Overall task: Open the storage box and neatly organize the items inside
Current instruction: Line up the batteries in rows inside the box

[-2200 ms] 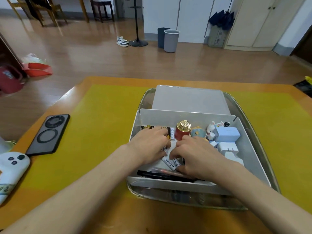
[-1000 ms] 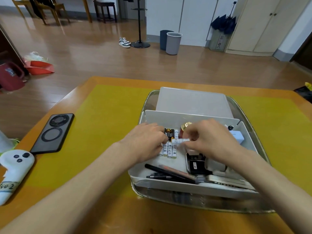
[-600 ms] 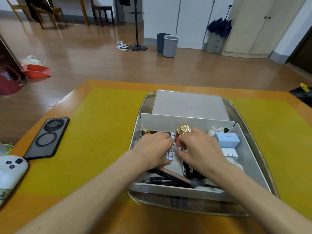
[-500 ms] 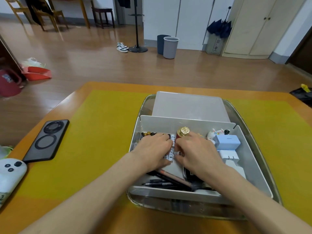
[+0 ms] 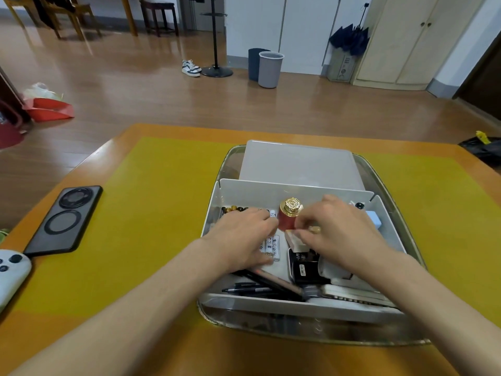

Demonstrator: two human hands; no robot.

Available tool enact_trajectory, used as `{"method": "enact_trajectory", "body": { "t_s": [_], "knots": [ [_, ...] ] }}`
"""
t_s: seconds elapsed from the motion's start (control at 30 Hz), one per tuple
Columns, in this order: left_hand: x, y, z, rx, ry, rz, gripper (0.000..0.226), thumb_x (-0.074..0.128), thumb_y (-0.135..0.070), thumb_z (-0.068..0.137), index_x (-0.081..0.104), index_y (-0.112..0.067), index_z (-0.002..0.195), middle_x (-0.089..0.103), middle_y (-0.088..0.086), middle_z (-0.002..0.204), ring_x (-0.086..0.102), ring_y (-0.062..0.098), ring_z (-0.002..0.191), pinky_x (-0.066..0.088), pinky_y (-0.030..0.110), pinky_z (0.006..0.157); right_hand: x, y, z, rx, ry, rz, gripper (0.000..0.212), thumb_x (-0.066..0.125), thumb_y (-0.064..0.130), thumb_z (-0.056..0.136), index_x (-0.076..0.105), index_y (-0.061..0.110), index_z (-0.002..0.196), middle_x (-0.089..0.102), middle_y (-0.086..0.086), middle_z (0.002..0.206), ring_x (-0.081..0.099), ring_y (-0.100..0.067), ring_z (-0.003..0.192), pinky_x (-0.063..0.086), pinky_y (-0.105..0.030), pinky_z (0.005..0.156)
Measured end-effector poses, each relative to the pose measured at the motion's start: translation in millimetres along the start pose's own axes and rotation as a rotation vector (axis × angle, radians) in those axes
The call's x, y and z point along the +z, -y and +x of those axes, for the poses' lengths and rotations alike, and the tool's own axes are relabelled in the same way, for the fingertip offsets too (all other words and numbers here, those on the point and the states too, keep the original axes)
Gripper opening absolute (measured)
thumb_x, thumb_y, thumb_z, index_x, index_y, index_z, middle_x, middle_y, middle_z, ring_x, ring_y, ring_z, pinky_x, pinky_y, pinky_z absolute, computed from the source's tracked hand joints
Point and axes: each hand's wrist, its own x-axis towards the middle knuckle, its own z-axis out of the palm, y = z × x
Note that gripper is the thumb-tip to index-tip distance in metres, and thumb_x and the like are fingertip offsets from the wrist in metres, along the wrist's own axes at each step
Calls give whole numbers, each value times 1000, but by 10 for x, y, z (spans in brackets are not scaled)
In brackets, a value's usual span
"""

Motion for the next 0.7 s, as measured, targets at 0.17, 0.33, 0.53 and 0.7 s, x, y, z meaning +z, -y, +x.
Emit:
{"method": "enact_trajectory", "body": {
  "t_s": [0.17,0.33,0.53,0.7],
  "knots": [
    [68,-113,51,19,1,15,51,69,-53,83,57,-24,122,58,-4,116,52,18,108,50,35,81,22,-14,-29,35,110,-38,24,62,55,84,68,42,103,52,8,87,54,-17,102,34,-32,66],
    [101,-105,93,-10,-31,21,45,67,-48,86,58,-24,123,57,-1,117,52,20,112,49,36,82,79,17,-24,-43,236,-100,29,60,35,85,64,40,113,59,8,99,43,-14,112,40,-35,66],
    [135,-98,119,-67,-39,-1,46,67,-49,85,58,-22,121,57,-2,121,51,20,115,53,40,87,112,-16,54,-52,274,-101,37,62,27,81,62,41,116,61,10,105,45,-13,111,36,-32,66],
    [119,-59,119,-54,-9,28,52,70,-53,82,56,-22,121,57,-2,120,51,20,113,52,38,83,73,-21,33,-67,198,-73,25,61,38,80,64,43,105,49,12,84,52,-14,100,30,-32,59]
  ]
}}
